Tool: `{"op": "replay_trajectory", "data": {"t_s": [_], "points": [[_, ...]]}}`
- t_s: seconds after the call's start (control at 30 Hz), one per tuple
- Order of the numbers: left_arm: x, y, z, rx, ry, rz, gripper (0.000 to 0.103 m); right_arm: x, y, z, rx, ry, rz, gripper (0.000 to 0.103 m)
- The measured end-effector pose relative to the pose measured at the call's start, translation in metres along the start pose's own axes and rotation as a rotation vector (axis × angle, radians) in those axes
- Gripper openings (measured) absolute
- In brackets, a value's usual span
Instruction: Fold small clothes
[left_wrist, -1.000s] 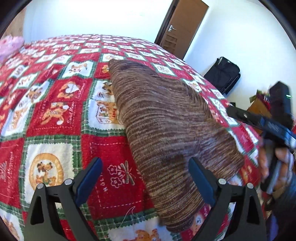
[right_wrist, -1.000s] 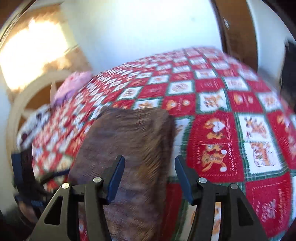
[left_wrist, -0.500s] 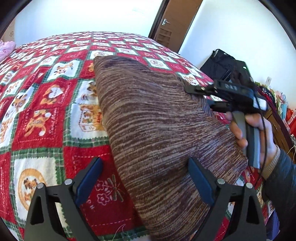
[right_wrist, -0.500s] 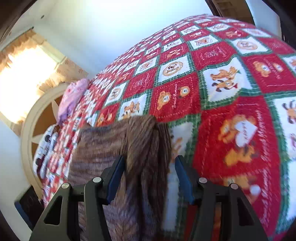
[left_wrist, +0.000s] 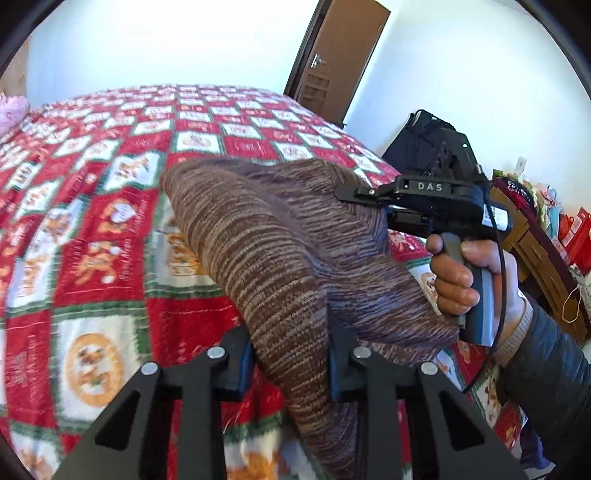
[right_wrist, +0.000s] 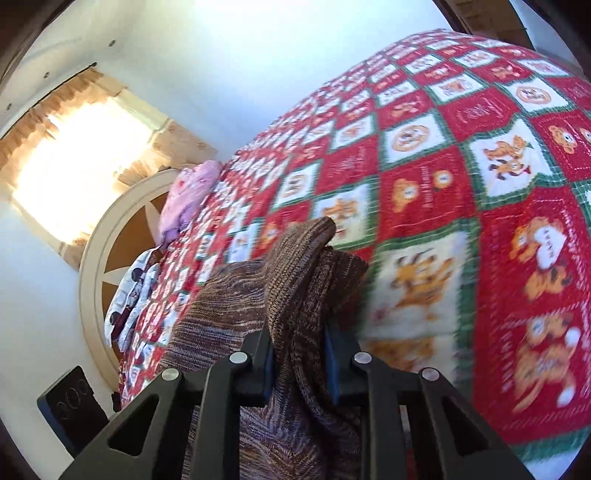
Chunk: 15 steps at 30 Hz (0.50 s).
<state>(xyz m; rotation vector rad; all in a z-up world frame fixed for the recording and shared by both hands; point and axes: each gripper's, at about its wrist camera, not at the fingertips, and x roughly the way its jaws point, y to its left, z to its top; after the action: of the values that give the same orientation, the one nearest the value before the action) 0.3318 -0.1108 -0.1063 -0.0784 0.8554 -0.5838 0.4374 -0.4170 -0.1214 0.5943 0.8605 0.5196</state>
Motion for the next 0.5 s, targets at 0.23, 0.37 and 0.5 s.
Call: {"op": "replay_trajectory", "data": {"t_s": [0.23, 0.37, 0.5], "points": [[-0.051, 0.006, -0.022, 0.016, -0.028, 0.089, 0.032, 0.008, 0.055, -0.023, -0.031, 0.019, 0.086, 0.022], [-0.083, 0.020, -0.040, -0.010, -0.043, 0.139, 0.032, 0.026, 0.093, -0.039, -0.067, 0.055, 0.132, 0.022], [-0.113, 0.032, -0.056, -0.029, -0.067, 0.190, 0.032, 0.048, 0.123, -0.054, -0.097, 0.091, 0.169, 0.021]]}}
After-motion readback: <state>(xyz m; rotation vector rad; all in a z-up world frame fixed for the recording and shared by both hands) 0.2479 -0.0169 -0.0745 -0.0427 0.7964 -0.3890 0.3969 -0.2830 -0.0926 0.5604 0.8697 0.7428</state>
